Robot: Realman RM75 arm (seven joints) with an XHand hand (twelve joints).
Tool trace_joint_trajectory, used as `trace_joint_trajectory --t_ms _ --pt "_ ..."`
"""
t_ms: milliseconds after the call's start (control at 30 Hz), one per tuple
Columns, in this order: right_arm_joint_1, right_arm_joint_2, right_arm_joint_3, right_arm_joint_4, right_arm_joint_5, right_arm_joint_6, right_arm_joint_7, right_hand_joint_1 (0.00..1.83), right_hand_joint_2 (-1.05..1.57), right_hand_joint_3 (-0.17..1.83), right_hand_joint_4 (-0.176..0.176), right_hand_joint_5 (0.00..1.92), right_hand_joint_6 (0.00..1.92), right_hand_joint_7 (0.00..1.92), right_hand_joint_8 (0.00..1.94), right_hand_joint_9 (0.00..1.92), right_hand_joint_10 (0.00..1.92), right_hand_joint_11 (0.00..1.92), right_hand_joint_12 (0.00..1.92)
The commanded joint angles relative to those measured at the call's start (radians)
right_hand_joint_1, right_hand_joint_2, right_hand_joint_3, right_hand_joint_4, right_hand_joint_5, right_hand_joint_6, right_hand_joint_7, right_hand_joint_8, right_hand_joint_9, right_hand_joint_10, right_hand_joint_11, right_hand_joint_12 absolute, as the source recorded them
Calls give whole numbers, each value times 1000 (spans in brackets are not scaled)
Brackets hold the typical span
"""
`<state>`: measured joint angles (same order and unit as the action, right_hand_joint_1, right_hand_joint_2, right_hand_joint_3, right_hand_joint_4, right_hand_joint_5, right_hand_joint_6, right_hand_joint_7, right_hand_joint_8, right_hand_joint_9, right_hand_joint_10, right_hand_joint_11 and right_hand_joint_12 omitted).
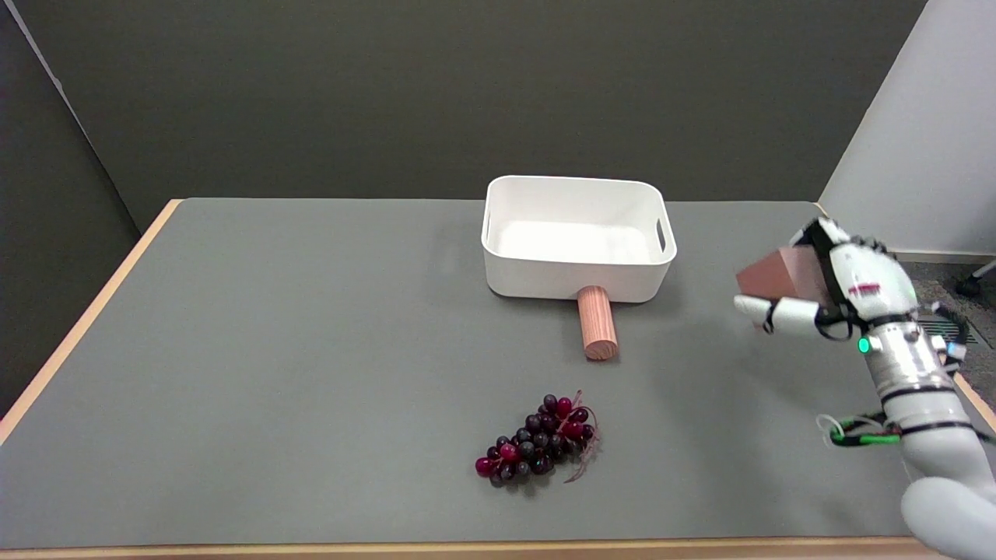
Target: Pick up wooden cube.
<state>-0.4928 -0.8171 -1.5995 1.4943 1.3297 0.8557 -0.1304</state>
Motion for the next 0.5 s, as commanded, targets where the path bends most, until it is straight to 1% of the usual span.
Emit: trace_joint_trajectory --t_ms 33,100,133,167,233,267,333,400,500 --pt "178 123 95 241 -226 -77 3 1140 1295 137 -176 343 1663 751 1538 802 1432 866 1921" --pt "247 143 84 256 -252 -95 3 1141 1294 138 -176 345 1662 752 1537 802 1431 869 1921" --pt "280 149 75 257 -259 -105 3 1142 1309 104 -176 348 1658 754 1532 815 1395 869 1892" --pt "318 153 51 254 -261 -117 3 1142 1345 21 -176 354 1650 759 1522 846 1309 866 1823" --pt "400 157 4 233 -261 -149 3 1143 1308 100 -176 351 1657 758 1523 818 1385 872 1889" --pt "455 150 -25 216 -260 -171 3 1143 1290 139 -176 349 1661 757 1524 804 1422 875 1921" --pt "564 126 -89 165 -260 -202 3 1144 1288 139 -176 352 1659 760 1520 803 1420 875 1921" --pt "702 89 -190 80 -260 -247 8 1147 1283 142 -176 358 1657 765 1510 801 1414 874 1921" --pt "850 41 -293 -59 -258 -290 18 1147 1283 141 -176 359 1653 766 1509 801 1413 866 1921"
